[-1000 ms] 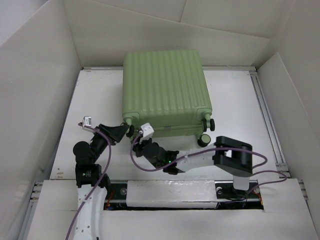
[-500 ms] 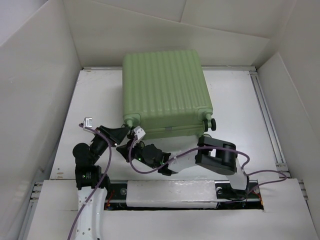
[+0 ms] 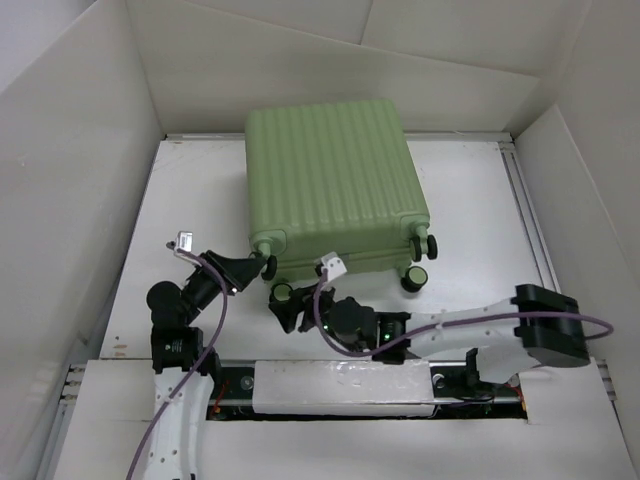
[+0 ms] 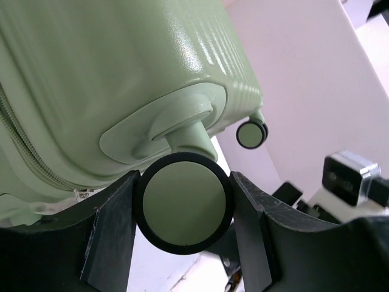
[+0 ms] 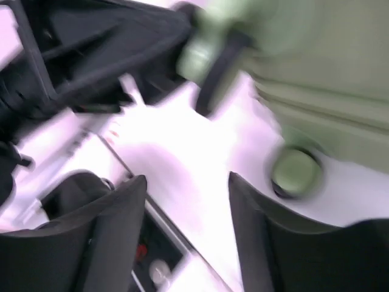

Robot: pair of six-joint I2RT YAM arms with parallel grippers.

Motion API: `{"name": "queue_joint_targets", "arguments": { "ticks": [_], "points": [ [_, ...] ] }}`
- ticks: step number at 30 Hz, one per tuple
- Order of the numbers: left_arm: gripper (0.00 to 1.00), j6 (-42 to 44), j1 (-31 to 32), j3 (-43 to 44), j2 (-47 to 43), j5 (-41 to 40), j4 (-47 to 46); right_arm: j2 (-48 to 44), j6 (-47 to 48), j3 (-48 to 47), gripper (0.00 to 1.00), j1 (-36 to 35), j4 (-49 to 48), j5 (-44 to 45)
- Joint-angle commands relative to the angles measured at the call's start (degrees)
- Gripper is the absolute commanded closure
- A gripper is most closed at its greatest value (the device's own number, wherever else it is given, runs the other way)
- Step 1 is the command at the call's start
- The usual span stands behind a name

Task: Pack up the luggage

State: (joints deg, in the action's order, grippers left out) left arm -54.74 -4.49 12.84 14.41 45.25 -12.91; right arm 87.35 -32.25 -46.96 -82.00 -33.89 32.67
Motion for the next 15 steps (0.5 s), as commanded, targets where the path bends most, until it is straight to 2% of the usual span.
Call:
{"name": "queue_joint_targets", "arguments": {
  "ticks": [1,3,4,6,7,8,11,12,14,15],
  "points": [
    [0.87,-0.3,1.0,1.5,4.0,2.9,-14.3,-7.4,-5.1,1.6,0.34,1.2,21.6,8.6],
    [0.79,-0.8,1.0,1.5,7.1,2.9,-15.6,-10.7,-5.1,-0.9,0.25,2.4,29.4,8.0],
    [0.65,-0.8,1.0,1.5,7.8,3.5,-15.6,-11.4,-5.1,-1.7,0.24,3.0,31.4,8.0],
    [0.52,-0.8,1.0,2.6,8.3,4.1,-16.9,-13.2,-5.1,-4.3,0.19,3.5,36.1,8.9],
    [0.47,-0.8,1.0,2.6,8.3,4.1,-16.9,-13.3,-5.1,-5.1,0.18,4.5,37.1,8.9],
    [0.36,-0.8,1.0,3.3,8.3,4.7,-16.9,-13.9,-5.1,-5.9,0.18,5.9,37.9,8.2],
    [0.23,-0.2,1.0,4.7,7.8,5.9,-16.9,-12.5,-5.1,-10.0,0.16,7.6,39.3,4.9],
    [0.00,-0.2,1.0,5.4,7.8,5.9,-16.9,-11.4,-4.3,-11.3,0.16,8.2,39.3,2.1],
    [0.00,2.6,1.0,8.0,8.5,5.0,-12.2,-7.4,-2.6,-16.0,0.14,8.2,39.3,-0.5],
    [0.00,8.5,1.0,10.2,8.5,0.9,-2.2,-6.0,-1.7,-17.5,0.14,7.6,39.3,-1.5]
  ]
}}
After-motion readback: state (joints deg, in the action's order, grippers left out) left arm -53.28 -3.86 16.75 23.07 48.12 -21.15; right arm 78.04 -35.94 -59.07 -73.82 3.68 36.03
